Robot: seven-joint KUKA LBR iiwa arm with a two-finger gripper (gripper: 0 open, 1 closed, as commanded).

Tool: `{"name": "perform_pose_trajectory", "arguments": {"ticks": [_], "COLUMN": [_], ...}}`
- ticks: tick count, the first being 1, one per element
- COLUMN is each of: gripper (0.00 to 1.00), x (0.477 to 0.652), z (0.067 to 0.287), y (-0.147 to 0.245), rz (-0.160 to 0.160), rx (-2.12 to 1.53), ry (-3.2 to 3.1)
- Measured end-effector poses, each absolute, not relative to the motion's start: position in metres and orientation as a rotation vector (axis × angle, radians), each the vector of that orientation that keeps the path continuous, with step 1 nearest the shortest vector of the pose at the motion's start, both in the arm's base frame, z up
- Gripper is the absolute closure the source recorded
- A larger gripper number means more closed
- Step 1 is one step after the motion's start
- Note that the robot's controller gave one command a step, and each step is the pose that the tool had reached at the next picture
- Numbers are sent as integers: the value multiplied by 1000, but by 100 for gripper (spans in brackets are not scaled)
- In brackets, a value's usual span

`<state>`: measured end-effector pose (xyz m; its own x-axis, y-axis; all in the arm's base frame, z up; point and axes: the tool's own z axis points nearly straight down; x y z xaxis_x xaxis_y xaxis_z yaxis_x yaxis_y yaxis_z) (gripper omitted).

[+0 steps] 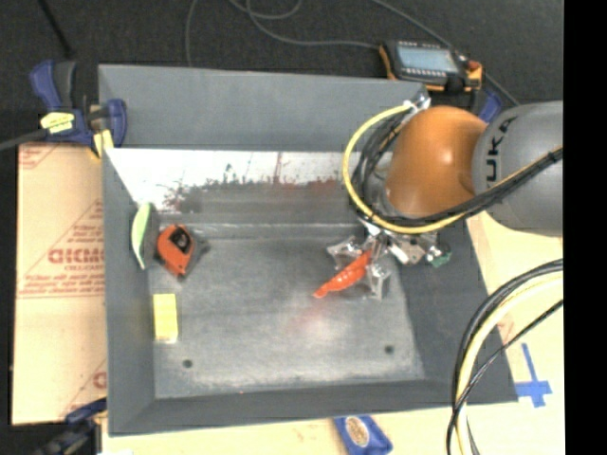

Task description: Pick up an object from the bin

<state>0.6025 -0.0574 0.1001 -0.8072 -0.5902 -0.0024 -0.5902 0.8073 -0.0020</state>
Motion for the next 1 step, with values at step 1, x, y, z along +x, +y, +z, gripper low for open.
{"name": "perform_pose_trajectory", "arguments": {"ticks": [1], "gripper": [100], "x": [604], "z": [110], "y": [-58], "rz": [-5], "rx": [-971], "ry": [2979]}}
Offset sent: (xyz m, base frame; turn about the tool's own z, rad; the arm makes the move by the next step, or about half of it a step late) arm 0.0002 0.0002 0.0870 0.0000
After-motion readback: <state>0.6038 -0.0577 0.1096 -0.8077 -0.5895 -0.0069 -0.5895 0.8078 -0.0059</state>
